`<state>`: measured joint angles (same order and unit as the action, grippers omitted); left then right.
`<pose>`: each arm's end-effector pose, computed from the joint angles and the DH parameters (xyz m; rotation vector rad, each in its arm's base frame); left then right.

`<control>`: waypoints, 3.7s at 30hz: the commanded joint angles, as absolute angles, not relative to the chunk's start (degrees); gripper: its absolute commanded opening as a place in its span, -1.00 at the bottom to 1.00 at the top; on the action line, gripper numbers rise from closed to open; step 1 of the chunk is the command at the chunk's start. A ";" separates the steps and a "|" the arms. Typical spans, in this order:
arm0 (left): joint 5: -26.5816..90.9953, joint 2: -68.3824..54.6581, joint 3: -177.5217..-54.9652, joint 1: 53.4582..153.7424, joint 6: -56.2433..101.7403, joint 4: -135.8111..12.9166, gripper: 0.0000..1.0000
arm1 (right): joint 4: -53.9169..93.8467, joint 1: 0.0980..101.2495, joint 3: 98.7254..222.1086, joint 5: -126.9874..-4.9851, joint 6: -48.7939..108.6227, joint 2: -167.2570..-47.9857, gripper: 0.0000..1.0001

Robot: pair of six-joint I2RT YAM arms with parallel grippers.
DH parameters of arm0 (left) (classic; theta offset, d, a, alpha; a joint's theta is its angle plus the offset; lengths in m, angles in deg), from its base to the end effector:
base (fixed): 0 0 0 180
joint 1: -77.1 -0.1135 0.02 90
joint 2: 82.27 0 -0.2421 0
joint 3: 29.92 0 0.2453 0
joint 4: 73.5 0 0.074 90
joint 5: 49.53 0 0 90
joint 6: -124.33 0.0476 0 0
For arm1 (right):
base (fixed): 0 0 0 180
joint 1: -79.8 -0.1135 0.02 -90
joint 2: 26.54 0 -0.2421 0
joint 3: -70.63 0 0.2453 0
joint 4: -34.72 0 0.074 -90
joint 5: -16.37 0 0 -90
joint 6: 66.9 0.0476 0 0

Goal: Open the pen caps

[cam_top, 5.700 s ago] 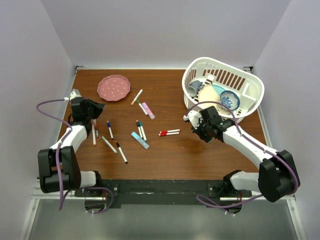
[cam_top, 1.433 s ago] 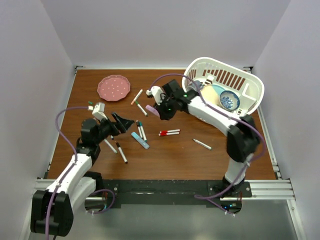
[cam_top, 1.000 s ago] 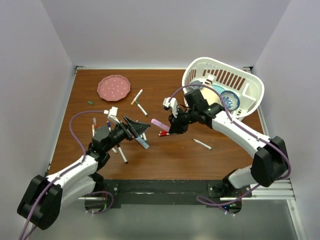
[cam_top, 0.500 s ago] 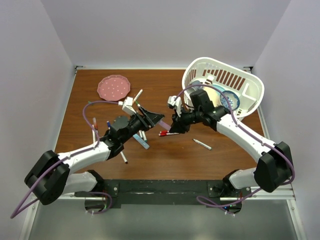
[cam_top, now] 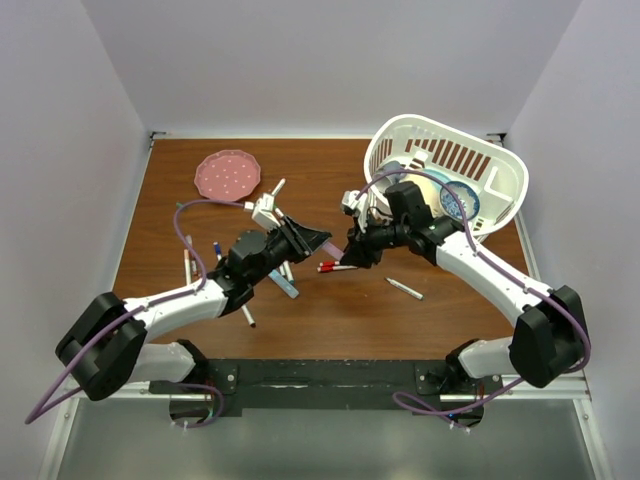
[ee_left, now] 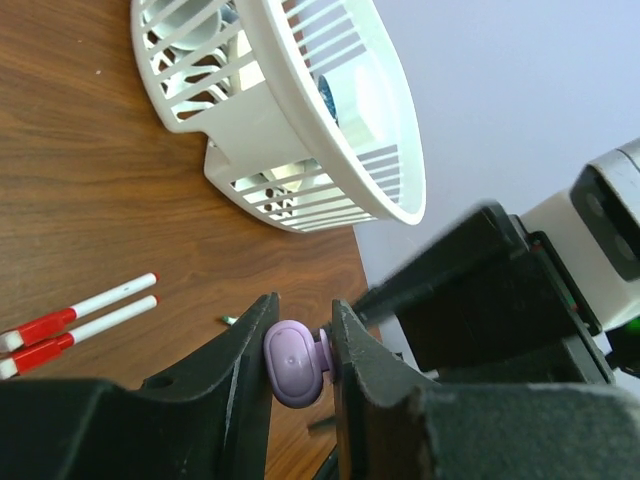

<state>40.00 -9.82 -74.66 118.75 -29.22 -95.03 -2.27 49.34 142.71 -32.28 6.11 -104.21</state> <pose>0.2127 -0.1897 0.2172 -0.3503 1.8468 -1.3450 0.2368 0.1758 0.2519 -1.2380 1.8965 0.9524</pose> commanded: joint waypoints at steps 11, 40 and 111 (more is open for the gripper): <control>20.69 -2.90 -83.71 118.41 -19.20 -102.94 -1.00 | 6.32 50.80 140.60 -20.19 16.24 -101.60 -0.21; 28.08 -22.50 -72.82 66.30 -18.50 -74.81 -1.00 | -9.93 51.85 135.85 -62.70 -0.53 -104.15 -1.00; 19.47 5.47 -93.74 54.07 -7.86 -76.12 0.74 | -21.54 53.34 138.22 -51.50 -12.57 -103.62 0.43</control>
<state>26.27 16.16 -98.51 53.51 -8.24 -67.42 -19.95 53.21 136.31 -59.28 -8.54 -106.61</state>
